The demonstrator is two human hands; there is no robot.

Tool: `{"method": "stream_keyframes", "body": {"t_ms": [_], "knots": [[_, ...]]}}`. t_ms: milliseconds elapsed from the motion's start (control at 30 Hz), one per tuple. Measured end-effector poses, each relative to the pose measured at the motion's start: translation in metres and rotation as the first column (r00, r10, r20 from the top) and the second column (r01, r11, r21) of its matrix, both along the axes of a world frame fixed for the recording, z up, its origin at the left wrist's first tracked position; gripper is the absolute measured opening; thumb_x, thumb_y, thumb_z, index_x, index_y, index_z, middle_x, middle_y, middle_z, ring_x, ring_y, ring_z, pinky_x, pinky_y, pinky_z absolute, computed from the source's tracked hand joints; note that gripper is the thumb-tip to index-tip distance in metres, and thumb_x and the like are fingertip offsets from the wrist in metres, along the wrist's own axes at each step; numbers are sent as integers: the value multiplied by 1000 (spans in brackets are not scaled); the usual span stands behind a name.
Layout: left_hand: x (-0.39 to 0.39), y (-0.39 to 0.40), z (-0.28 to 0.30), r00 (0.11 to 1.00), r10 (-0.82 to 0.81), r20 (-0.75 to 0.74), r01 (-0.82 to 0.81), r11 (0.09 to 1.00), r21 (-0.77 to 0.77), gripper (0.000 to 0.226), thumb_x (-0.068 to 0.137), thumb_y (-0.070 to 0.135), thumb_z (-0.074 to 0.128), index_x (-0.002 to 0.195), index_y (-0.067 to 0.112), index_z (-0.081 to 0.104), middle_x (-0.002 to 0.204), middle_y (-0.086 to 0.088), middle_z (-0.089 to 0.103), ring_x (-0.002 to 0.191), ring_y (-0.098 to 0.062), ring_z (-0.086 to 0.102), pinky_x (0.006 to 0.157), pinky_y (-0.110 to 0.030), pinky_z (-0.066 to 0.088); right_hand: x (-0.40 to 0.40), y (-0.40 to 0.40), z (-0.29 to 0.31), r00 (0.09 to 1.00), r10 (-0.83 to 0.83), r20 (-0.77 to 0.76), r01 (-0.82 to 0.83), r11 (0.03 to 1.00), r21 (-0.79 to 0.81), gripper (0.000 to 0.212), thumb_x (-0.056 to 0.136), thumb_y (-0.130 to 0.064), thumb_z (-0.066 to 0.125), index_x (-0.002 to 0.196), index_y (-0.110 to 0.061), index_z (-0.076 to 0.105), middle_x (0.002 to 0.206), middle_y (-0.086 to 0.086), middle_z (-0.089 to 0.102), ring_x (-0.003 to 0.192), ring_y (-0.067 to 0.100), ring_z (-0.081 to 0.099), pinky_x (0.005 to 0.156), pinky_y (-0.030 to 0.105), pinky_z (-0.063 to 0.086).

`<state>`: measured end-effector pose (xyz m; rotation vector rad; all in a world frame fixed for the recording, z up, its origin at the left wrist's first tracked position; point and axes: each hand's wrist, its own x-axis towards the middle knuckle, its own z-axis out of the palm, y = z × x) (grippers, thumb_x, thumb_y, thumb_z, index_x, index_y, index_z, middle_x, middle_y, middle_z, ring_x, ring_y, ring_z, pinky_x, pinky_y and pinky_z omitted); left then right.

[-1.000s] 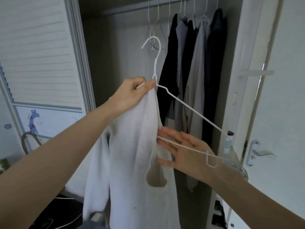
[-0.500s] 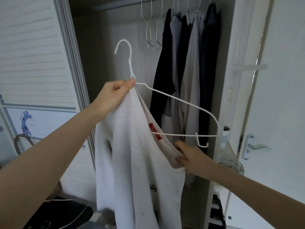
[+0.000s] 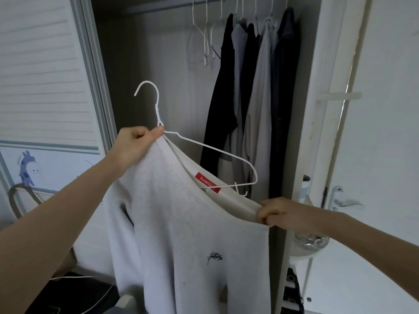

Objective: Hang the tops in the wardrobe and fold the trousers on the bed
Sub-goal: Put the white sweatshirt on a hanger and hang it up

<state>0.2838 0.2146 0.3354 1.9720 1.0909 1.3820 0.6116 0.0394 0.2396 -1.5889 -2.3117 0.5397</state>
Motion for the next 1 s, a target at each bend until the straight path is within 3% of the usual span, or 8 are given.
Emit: {"method": "stream_keyframes", "body": {"t_ms": [100,167,233,333,433,600,900,1000], "knots": [[-9,9,-5,999,33,14,-33,999,-15,53,81,59,65,67,9,64,66,-8,57,70,-17,55,70,-27,42,8,-9,8,999,-15,41,11,995,96,16,91,-47,48,76,-43,51,77,-10,53,70,4,53,67,23,44],[-10,10,-9,1000,29,8,-29,999,-13,54,81,60,65,71,6,66,75,-13,60,72,-18,58,71,-27,44,9,-8,12,994,-63,88,38,964,261,19,94,-46,49,75,-43,46,70,-14,53,62,3,52,58,18,42],[-5,7,-11,1000,5,2,-5,1000,-13,51,81,59,66,72,8,68,74,-13,61,68,-14,58,68,-26,45,6,-2,19,994,-101,-51,112,931,347,21,96,-38,51,75,-40,48,64,-16,53,57,2,50,53,15,40],[3,1,-9,998,-32,53,33,999,-14,55,82,55,68,77,0,65,80,-23,57,67,-17,54,66,-27,43,-3,9,27,972,-93,-217,163,930,329,22,96,-29,54,76,-39,54,69,-15,58,60,0,55,54,15,46],[5,-1,-8,988,-38,152,44,998,-36,61,83,53,67,85,-8,62,85,-28,53,74,-23,52,69,-28,43,-8,11,30,986,-66,-154,112,944,311,21,94,-31,56,74,-35,54,65,-15,55,58,-1,51,54,13,42],[-1,4,-10,965,-42,258,76,990,-123,69,81,56,68,91,-12,60,88,-7,54,81,-23,49,78,-35,41,-10,2,36,989,-84,-121,113,960,256,40,95,-26,56,67,-54,54,64,-24,57,58,-3,53,56,12,41],[-3,-1,-13,998,-12,61,12,1000,-2,60,84,55,64,86,-6,65,90,-29,56,74,-23,52,67,-26,42,-4,0,57,952,-133,-277,198,955,220,14,95,-23,56,82,-25,62,82,6,63,78,22,62,69,37,54],[13,-13,-14,998,-41,-58,45,997,68,66,86,59,58,79,-7,59,79,-30,51,65,-23,47,65,-32,39,-23,6,62,910,-91,-405,242,909,340,24,97,-28,52,73,-23,52,65,-11,49,62,3,50,57,17,41]]}}
